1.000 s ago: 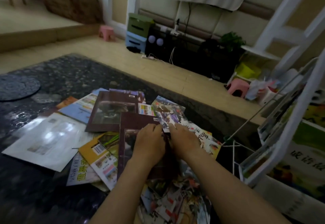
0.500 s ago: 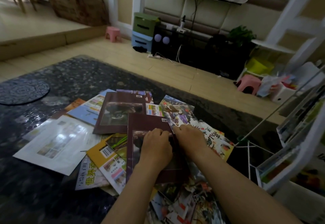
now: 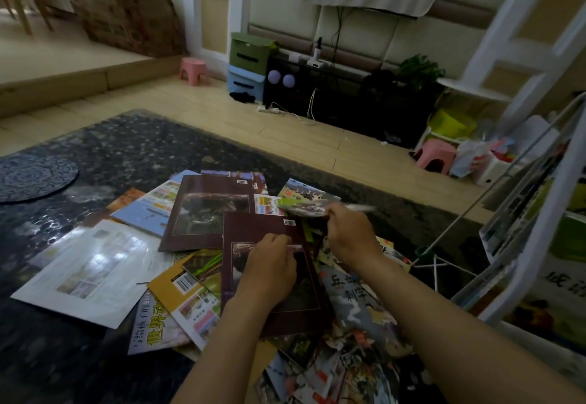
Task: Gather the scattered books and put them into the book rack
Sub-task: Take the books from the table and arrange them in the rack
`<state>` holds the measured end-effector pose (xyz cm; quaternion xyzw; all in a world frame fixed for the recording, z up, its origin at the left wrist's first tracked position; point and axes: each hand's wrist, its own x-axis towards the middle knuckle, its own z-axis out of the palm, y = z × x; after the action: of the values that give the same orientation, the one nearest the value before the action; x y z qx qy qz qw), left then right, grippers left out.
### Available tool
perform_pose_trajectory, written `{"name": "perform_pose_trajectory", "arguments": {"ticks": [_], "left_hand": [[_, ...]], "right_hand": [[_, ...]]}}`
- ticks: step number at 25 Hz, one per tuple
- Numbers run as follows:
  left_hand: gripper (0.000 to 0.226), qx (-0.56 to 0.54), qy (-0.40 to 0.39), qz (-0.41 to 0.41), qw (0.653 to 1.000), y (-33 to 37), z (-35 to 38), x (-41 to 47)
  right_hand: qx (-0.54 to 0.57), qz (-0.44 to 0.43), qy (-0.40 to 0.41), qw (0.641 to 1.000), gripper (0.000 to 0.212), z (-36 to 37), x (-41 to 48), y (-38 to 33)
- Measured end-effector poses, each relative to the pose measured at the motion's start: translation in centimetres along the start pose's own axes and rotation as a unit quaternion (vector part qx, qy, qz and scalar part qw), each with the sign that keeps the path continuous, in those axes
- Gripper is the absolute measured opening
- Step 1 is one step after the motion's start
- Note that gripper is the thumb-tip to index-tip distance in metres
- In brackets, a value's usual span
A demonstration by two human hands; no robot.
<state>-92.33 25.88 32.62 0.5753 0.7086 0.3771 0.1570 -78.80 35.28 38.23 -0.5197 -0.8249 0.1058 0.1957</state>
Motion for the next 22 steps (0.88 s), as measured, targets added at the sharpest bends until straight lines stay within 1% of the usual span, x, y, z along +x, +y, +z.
{"name": "perform_pose_trajectory", "arguments": {"ticks": [1,3,5,7,8,9,10,12,15,17,19,22], "left_hand": [[0.03,-0.016,0.013,0.001,1.0,0.0,-0.2,0.1],[0.03,-0.038,0.057,0.001,0.998,0.0,-0.7,0.2],[0.027,-0.058,0.109,0.002,0.992,0.0,-1.3,0.2],[0.031,-0.078,0.144,0.004,0.986,-0.1,-1.5,0.2],[0.034,-0.087,0.153,0.003,0.984,-0.1,-1.6,0.2],[0.04,-0.095,0.157,0.002,0.983,0.0,-1.5,0.2],[0.047,-0.103,0.158,0.001,0.982,0.3,-1.5,0.1],[0.065,-0.127,0.157,0.005,0.98,0.8,-1.6,0.0],[0.09,-0.146,0.157,0.016,0.977,0.8,-2.0,-0.3],[0.097,-0.153,0.134,0.029,0.979,0.8,-2.1,-0.2],[0.1,-0.149,0.113,0.043,0.981,1.1,-2.1,-0.2],[0.099,-0.128,0.122,0.055,0.983,1.5,-2.3,-0.2]], "right_hand": [[0.058,0.014,0.022,0.998,0.019,-0.8,-0.1,-0.2],[0.115,0.022,0.066,0.991,0.025,-2.9,-0.3,-0.7],[0.103,0.004,0.094,0.99,0.02,-4.8,-0.3,-1.3],[0.096,-0.012,0.107,0.99,0.011,-6.2,-0.2,-1.8],[0.095,-0.02,0.11,0.989,0.02,-6.8,-0.3,-2.0],[0.091,-0.03,0.107,0.99,0.03,-7.3,-0.4,-2.1],[0.08,-0.037,0.101,0.991,0.035,-7.8,-0.6,-2.4],[0.049,-0.049,0.086,0.994,0.028,-8.4,-1.2,-2.6],[0.042,-0.052,0.053,0.996,0.019,-8.6,-2.5,-2.7],[0.02,-0.043,0.035,0.998,0.018,-8.5,-2.9,-2.3],[-0.034,-0.052,0.021,0.998,0.021,-8.1,-3.2,-1.8],[-0.117,-0.084,0.001,0.99,0.043,-7.8,-3.3,-1.4]]}}
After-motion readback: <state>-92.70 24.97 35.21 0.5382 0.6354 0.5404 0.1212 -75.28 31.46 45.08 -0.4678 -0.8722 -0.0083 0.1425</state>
